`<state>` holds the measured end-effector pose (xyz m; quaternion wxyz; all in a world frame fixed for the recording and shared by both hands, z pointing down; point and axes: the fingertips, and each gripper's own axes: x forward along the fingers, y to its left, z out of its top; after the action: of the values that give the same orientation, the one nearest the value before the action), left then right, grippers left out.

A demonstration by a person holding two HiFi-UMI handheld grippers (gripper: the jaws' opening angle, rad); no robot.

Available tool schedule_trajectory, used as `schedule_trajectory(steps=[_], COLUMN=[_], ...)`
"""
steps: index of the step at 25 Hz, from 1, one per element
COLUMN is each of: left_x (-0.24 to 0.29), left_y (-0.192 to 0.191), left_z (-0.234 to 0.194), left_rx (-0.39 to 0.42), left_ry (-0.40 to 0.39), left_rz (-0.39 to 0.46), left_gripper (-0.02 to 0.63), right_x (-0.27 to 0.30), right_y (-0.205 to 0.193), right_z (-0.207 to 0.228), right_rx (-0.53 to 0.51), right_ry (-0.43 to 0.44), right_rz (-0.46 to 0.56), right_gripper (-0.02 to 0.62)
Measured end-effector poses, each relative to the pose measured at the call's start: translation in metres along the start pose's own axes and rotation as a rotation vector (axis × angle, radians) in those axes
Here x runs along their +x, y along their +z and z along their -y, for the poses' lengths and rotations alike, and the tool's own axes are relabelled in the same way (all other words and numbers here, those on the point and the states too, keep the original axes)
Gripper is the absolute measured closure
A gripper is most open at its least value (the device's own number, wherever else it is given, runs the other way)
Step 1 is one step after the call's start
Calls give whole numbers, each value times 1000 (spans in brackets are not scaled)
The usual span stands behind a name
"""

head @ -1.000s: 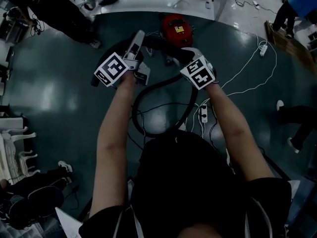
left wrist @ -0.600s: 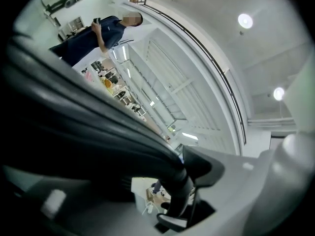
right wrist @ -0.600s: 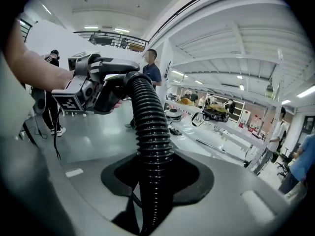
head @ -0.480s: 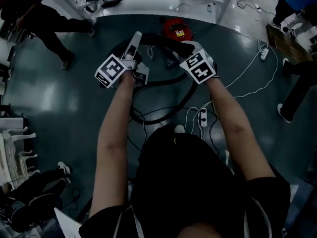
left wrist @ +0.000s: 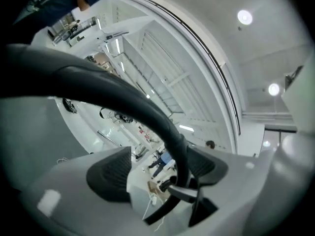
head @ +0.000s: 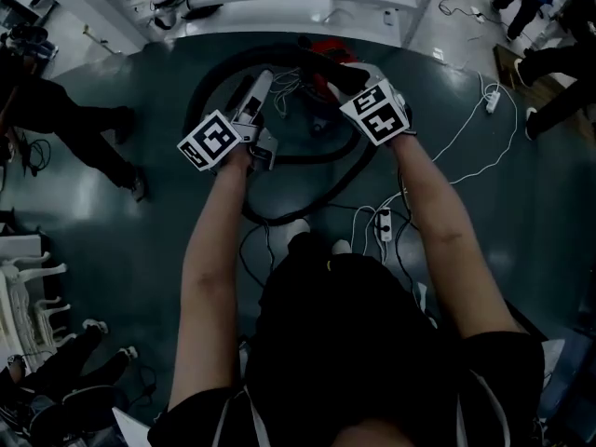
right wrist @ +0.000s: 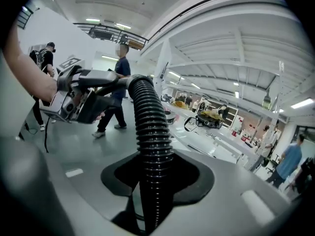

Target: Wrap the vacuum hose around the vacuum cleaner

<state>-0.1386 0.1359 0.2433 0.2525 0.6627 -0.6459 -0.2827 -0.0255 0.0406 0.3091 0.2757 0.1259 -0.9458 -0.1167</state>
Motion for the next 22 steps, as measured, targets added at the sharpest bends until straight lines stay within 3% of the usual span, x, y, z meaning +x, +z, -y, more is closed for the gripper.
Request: schedule_trajectory(steps=[4,6,12,18,22], left_x=[11,17,26,32,42], left_y=[-7,-13,-34,6,31], left_z=[-9,-6,9,4,-11], left_rx=[157,291,679,898,1118], left_ry=[-23,-44,-178,-220,-211], left_rz=[-142,-210,-420,-395,-421], left_gripper=[311,353,387,387,327], right_x=[21,30,61,84,93], right_y=[16,14,7,10,15], right_z=[3,-4,-20,-21,-24], right_rx=[41,41,39,39,20], right_ry=[-12,0,26,39,57], right_rz=[-3,-42,-138,-217,-249], right_gripper=[436,436,436,436,436])
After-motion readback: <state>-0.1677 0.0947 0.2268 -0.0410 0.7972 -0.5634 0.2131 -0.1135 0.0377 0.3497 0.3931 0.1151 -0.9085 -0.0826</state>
